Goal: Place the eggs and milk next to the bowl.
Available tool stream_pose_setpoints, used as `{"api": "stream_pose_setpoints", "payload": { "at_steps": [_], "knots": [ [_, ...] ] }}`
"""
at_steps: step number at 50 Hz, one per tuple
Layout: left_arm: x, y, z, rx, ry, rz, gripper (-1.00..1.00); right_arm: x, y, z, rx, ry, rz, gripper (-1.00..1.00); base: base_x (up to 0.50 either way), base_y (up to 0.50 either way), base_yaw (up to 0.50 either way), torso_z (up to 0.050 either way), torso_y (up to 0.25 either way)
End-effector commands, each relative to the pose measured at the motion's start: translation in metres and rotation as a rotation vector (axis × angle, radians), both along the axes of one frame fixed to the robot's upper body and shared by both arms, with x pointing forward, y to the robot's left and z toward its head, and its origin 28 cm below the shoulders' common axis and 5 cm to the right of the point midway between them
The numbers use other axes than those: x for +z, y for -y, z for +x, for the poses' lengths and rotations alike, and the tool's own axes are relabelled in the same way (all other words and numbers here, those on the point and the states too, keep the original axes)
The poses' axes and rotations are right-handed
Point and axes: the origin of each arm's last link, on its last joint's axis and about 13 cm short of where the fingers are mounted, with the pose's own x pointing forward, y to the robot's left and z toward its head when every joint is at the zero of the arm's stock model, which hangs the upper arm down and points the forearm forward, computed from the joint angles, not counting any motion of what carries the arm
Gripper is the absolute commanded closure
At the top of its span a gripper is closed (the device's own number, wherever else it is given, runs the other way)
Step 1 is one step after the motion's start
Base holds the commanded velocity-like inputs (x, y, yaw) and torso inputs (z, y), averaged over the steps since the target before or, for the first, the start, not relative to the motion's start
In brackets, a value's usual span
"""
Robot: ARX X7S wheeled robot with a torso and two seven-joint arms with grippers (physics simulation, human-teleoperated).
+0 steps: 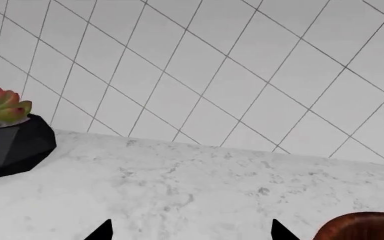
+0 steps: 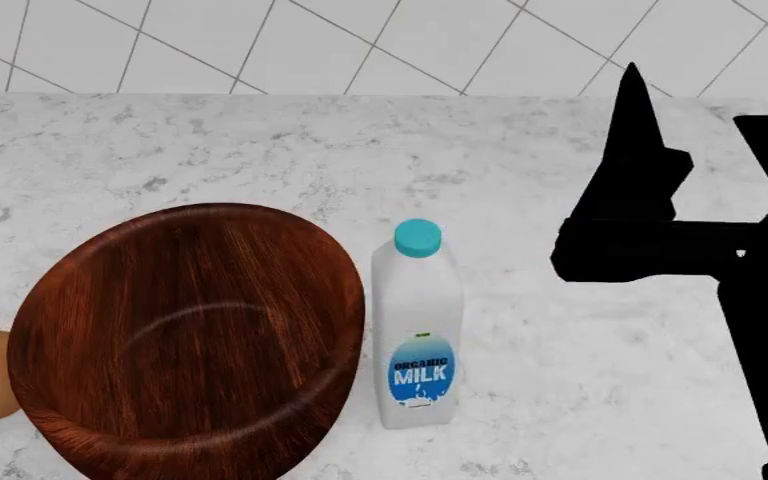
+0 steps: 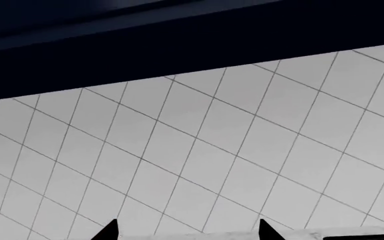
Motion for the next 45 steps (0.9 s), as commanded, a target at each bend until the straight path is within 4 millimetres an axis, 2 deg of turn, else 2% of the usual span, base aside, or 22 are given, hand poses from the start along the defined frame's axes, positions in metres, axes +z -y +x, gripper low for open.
{"api": "stream_pose_setpoints", "payload": {
  "at_steps": [1,23,29,40,45],
  "knots": [
    [-0.011,-0.003,-0.02,0.144,-0.095,-0.067,-1.0,-0.011,-0.002,0.001,-0.01,0.01,0.079,-1.0,0.0,0.0,0.0,0.0,0.0],
    [-0.018,-0.02,-0.039,0.266,-0.165,-0.056,-1.0,-0.019,-0.001,-0.002,-0.017,-0.015,0.079,-1.0,0.0,0.0,0.0,0.0,0.0],
    [-0.024,-0.026,-0.035,0.275,-0.193,-0.033,-1.0,-0.021,-0.002,0.0,-0.013,-0.02,0.079,-1.0,0.0,0.0,0.0,0.0,0.0],
    [-0.035,-0.033,-0.016,0.264,-0.259,-0.003,-1.0,-0.023,-0.004,0.001,-0.015,-0.029,0.074,-1.0,0.0,0.0,0.0,0.0,0.0],
    [-0.032,-0.035,-0.009,0.248,-0.316,-0.01,-1.0,-0.02,-0.005,0.0,-0.012,-0.024,0.072,-1.0,0.0,0.0,0.0,0.0,0.0]
  ]
}}
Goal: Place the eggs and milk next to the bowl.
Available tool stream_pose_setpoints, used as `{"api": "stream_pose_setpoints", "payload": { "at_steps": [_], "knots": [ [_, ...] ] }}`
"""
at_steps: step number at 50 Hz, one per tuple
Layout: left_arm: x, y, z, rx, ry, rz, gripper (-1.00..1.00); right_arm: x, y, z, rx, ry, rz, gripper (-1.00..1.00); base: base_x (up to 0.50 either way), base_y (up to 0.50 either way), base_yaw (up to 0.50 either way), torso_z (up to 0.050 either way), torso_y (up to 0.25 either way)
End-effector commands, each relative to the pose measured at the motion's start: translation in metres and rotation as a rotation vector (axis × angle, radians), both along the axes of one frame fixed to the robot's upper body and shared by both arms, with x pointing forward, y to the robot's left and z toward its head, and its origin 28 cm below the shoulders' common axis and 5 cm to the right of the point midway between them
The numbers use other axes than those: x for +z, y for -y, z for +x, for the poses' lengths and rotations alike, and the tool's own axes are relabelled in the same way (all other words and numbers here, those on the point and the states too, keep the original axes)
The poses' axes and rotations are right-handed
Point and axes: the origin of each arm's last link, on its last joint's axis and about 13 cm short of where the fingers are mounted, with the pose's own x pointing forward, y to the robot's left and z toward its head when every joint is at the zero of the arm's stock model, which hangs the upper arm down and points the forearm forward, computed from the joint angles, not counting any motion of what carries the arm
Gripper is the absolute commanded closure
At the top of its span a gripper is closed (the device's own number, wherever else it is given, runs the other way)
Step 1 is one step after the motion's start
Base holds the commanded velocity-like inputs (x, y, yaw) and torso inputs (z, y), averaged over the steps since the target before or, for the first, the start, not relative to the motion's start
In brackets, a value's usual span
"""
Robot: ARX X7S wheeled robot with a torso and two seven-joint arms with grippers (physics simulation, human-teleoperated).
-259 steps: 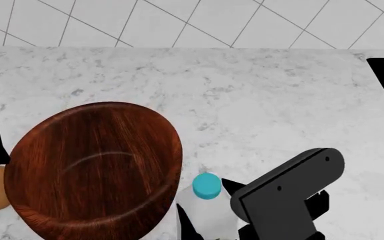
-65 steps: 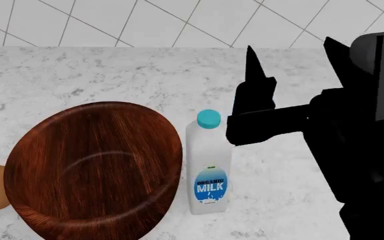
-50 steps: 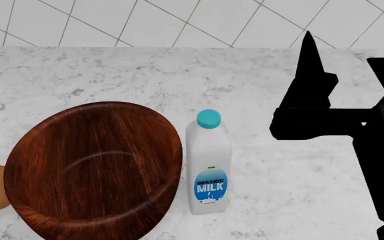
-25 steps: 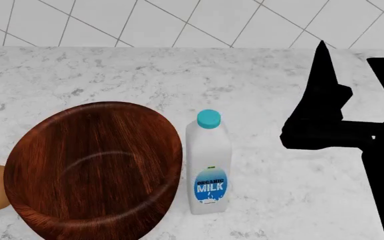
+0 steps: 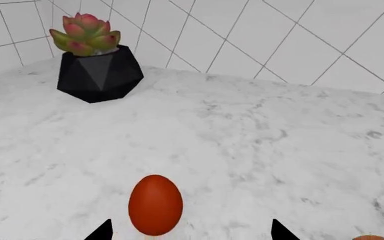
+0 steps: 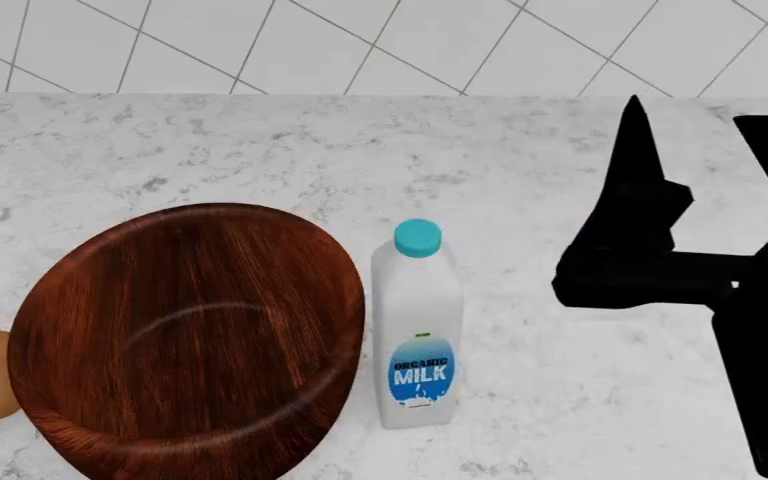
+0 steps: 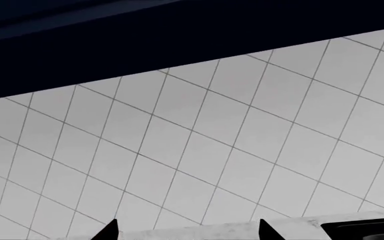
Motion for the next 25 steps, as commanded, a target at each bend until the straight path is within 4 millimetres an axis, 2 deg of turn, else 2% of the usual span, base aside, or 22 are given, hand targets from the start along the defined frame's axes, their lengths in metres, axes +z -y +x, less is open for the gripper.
{"api": "stream_pose_setpoints", "payload": {
  "at_steps": [1,25],
  "knots": [
    [-0.011,-0.004,0.012,-0.006,-0.093,-0.015,-1.0,-0.006,-0.004,0.001,-0.002,-0.01,0.038,-1.0,0.0,0.0,0.0,0.0,0.0],
    [-0.016,-0.023,0.035,0.042,-0.214,0.003,-1.0,-0.009,-0.003,0.0,-0.009,-0.024,0.035,-1.0,0.0,0.0,0.0,0.0,0.0]
  ]
}}
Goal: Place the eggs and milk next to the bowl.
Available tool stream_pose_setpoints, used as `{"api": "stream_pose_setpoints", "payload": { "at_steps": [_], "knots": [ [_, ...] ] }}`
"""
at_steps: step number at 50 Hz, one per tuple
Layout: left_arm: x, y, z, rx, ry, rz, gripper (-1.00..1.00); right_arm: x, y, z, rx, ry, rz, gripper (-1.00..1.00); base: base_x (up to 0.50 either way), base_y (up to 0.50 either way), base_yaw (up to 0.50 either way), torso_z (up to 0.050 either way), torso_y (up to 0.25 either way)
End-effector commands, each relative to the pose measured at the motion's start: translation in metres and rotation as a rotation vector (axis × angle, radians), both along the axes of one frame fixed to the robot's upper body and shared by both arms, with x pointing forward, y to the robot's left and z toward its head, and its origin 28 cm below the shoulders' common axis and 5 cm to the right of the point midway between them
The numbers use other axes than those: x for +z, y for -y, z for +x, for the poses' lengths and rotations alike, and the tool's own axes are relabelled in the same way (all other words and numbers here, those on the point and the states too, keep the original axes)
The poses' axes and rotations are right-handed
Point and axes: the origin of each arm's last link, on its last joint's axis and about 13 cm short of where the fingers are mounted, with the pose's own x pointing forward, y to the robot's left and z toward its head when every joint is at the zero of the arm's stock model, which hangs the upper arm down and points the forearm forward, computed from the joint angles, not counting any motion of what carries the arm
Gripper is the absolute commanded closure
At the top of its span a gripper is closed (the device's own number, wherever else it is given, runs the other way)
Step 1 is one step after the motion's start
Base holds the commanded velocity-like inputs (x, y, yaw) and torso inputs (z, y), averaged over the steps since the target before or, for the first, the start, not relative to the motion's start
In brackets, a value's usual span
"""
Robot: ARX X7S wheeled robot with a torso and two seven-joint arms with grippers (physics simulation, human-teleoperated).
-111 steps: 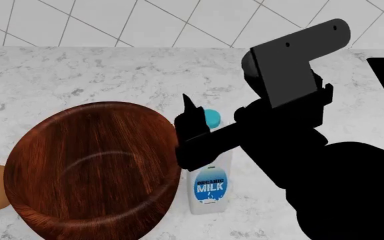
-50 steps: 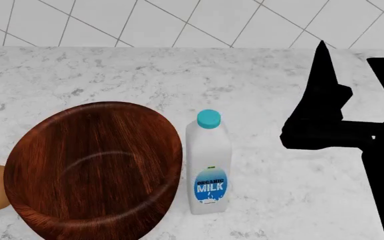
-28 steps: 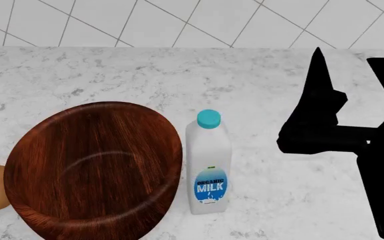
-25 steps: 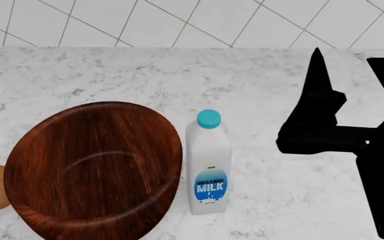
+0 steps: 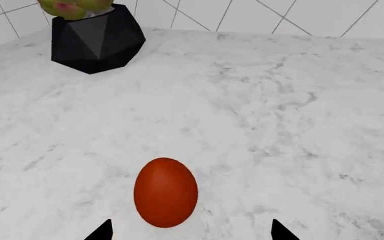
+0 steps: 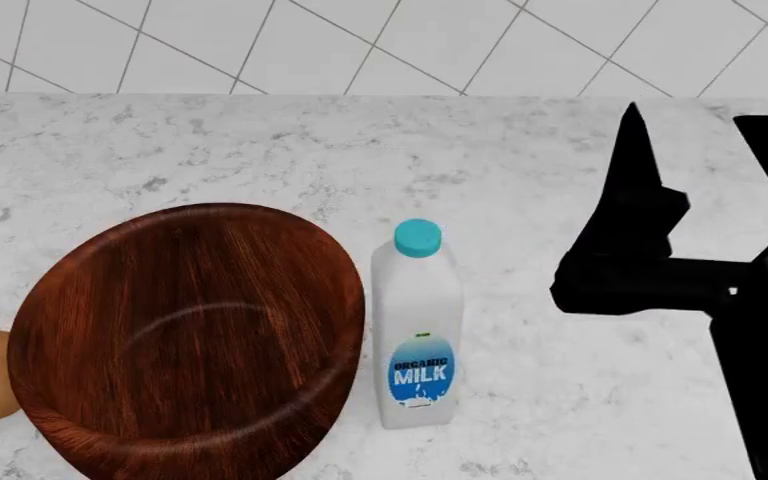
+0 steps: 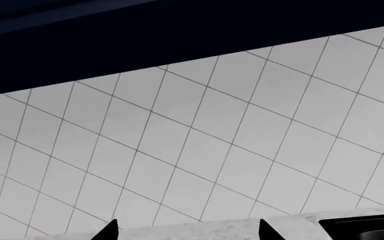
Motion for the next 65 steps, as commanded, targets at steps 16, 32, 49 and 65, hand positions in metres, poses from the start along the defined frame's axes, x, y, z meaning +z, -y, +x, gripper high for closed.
{"api": "stream_pose_setpoints", "payload": {
  "at_steps": [16,32,49,65],
  "knots": [
    [-0.021,-0.013,0.03,0.042,-0.101,0.016,-1.0,-0.006,-0.005,0.003,-0.006,-0.017,0.036,-1.0,0.0,0.0,0.0,0.0,0.0],
    [-0.029,-0.021,0.042,0.066,-0.132,0.02,-1.0,-0.005,-0.004,0.001,-0.012,-0.015,0.033,-1.0,0.0,0.0,0.0,0.0,0.0],
    [-0.035,-0.027,0.058,0.087,-0.161,0.026,-1.0,-0.002,-0.006,0.002,-0.014,-0.016,0.028,-1.0,0.0,0.0,0.0,0.0,0.0],
    [-0.043,-0.029,0.068,0.096,-0.194,0.024,-1.0,-0.002,-0.004,0.001,-0.024,-0.015,0.029,-1.0,0.0,0.0,0.0,0.0,0.0]
  ]
}}
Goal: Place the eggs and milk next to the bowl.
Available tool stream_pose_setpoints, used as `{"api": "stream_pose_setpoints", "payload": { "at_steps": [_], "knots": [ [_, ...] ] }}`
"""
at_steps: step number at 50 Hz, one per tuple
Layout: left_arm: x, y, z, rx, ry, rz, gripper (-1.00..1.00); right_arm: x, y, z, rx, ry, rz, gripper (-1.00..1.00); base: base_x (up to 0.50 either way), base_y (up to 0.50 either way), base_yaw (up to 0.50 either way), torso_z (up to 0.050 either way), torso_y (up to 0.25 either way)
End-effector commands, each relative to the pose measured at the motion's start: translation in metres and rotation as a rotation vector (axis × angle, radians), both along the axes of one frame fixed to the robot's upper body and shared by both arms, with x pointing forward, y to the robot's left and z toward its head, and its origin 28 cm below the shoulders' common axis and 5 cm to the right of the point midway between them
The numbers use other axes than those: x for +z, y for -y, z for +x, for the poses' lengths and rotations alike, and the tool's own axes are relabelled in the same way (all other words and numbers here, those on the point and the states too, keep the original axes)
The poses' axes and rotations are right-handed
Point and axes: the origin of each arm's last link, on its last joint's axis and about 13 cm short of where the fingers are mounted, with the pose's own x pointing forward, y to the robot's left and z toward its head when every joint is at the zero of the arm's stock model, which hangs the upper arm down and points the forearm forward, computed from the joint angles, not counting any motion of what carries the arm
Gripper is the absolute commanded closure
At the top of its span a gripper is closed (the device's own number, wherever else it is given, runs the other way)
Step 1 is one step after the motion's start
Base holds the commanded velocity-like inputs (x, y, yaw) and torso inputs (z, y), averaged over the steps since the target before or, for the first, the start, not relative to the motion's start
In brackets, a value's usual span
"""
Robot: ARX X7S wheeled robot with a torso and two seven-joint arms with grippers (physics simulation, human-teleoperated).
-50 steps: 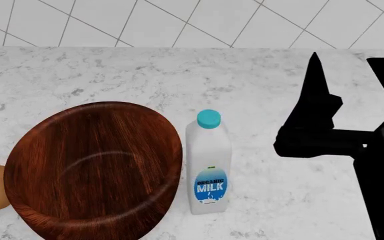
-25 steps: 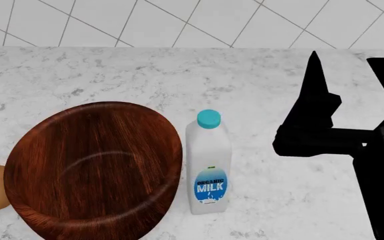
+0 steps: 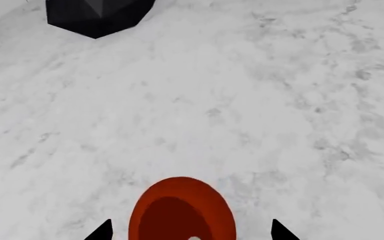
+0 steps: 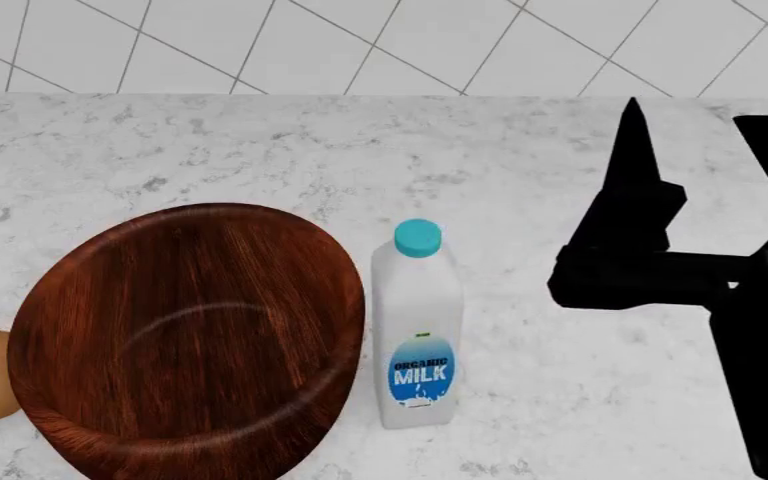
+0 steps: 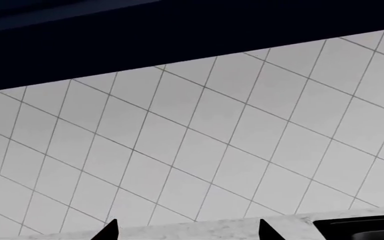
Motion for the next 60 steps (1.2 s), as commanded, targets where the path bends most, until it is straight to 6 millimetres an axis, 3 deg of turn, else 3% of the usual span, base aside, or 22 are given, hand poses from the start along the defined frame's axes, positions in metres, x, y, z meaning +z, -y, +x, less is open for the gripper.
{"api": "stream_pose_setpoints", "payload": {
  "at_steps": [1,23,24,39,46,60],
  "knots": [
    [-0.017,0.003,0.005,-0.005,-0.023,0.007,-1.0,-0.006,-0.002,0.002,-0.008,-0.01,0.043,-1.0,0.0,0.0,0.0,0.0,0.0],
    [-0.021,-0.001,0.007,0.021,-0.024,0.0,-1.0,-0.007,-0.002,-0.001,-0.011,-0.012,0.042,-1.0,0.0,0.0,0.0,0.0,0.0],
    [-0.021,-0.001,0.006,0.023,-0.025,0.0,1.0,-0.007,-0.002,-0.001,-0.01,-0.012,0.042,-1.0,0.0,0.0,0.0,0.0,0.0],
    [-0.009,-0.002,0.004,0.038,0.08,-0.006,1.0,-0.005,-0.002,-0.001,0.0,-0.011,0.04,-1.0,0.0,0.0,0.0,0.0,0.0],
    [0.011,-0.001,-0.01,-0.031,0.222,-0.003,1.0,-0.004,-0.003,0.0,0.008,-0.007,0.042,-1.0,0.0,0.0,0.0,0.0,0.0],
    [0.023,0.0,-0.033,-0.071,0.26,0.007,1.0,-0.004,-0.004,0.001,0.014,-0.006,0.039,-1.0,0.0,0.0,0.0,0.001,0.0]
  ]
}}
